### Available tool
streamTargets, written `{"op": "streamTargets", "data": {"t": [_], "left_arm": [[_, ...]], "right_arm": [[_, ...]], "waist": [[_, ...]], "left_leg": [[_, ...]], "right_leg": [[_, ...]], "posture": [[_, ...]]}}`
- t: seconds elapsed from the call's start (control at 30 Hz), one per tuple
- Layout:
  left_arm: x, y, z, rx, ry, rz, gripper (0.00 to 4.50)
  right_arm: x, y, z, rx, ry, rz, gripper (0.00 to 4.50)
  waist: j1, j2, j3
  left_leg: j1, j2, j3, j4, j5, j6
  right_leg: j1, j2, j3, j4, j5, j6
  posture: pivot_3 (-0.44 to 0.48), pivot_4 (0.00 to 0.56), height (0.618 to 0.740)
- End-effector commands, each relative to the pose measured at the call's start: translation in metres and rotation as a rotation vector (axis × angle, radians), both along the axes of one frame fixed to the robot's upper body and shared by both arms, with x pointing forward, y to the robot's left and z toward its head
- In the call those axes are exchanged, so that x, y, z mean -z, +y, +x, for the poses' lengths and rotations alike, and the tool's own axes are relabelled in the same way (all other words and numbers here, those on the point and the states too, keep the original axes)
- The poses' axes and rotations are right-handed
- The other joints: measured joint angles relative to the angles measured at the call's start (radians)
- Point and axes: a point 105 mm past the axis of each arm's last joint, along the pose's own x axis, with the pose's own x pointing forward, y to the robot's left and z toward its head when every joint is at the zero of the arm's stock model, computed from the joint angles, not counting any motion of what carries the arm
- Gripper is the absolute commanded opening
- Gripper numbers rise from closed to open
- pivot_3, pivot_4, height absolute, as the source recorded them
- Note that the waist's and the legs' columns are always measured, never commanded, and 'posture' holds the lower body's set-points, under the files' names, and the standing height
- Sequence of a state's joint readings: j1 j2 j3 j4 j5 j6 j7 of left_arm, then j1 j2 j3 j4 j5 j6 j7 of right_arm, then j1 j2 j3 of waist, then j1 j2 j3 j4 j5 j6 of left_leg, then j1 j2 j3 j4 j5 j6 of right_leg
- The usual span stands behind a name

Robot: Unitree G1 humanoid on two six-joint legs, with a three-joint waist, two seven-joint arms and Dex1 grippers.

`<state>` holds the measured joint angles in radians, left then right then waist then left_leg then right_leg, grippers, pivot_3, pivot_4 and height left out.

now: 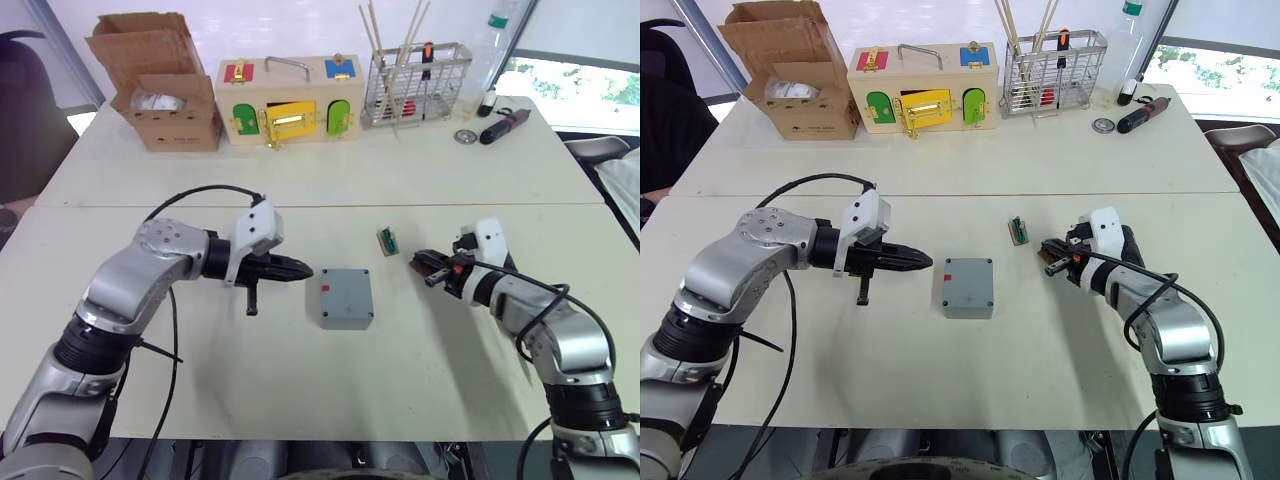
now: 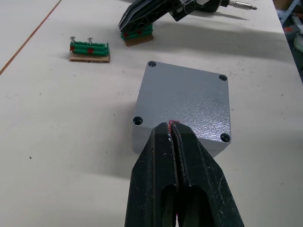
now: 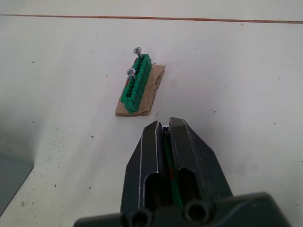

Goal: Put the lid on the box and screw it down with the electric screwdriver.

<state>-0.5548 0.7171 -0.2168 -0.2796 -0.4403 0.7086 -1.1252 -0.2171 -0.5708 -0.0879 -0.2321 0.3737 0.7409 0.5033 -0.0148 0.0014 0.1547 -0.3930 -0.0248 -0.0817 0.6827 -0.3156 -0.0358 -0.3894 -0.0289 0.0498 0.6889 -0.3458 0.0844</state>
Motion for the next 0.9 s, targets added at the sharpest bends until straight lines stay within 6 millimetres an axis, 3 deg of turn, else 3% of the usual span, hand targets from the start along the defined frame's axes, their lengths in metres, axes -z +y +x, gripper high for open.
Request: {"op": "streamTargets", "data": {"t": [0.03,0.5,0.57,0.67,0.77,0.9], "left_arm": [[-0.005,-0.001,-0.002,0.014,-0.040,0.005,0.00],[-0.004,0.000,-0.001,0.021,-0.035,0.003,0.00],[-0.004,0.000,-0.001,0.023,-0.030,0.001,0.00],[-0.005,0.004,-0.003,0.032,-0.010,0.004,0.00],[-0.005,0.007,-0.005,0.043,0.008,0.012,0.00],[-0.003,0.010,-0.005,0.042,0.012,0.020,0.00]], "right_arm": [[-0.011,0.002,0.000,-0.006,-0.053,-0.004,0.05],[-0.055,0.005,-0.006,-0.035,-0.189,0.054,0.05],[-0.066,0.013,-0.012,-0.082,-0.209,0.085,0.05],[-0.077,0.047,-0.038,-0.292,-0.165,0.172,0.05],[-0.075,0.067,-0.052,-0.401,-0.117,0.187,0.05],[-0.065,0.081,-0.054,-0.436,-0.089,0.176,0.05]], "waist": [[0.001,0.000,0.000],[0.000,0.000,0.000],[0.000,0.000,0.000],[-0.001,0.000,0.000],[-0.001,0.000,0.000],[0.001,0.000,0.000]], "left_leg": [[0.000,0.000,0.000,0.000,0.000,0.000],[0.000,0.000,0.000,0.000,0.000,0.000],[0.000,0.000,0.000,0.000,0.000,0.000],[0.000,0.000,0.000,0.000,0.000,0.000],[0.000,0.000,0.000,0.000,0.000,0.000],[0.000,0.000,0.000,0.000,0.000,0.000]], "right_leg": [[0.000,0.000,0.000,0.000,0.000,0.000],[0.000,0.000,0.000,0.000,0.000,0.000],[0.000,0.000,0.000,0.000,0.000,0.000],[0.000,0.000,0.000,0.000,0.000,0.000],[0.000,0.000,0.000,0.000,0.000,0.000],[0.000,0.000,0.000,0.000,0.000,0.000]], "posture": [[0.000,0.150,0.740],[0.000,0.150,0.740],[0.000,0.150,0.740],[0.000,0.150,0.740],[0.000,0.150,0.740],[0.000,0.150,0.740]]}}
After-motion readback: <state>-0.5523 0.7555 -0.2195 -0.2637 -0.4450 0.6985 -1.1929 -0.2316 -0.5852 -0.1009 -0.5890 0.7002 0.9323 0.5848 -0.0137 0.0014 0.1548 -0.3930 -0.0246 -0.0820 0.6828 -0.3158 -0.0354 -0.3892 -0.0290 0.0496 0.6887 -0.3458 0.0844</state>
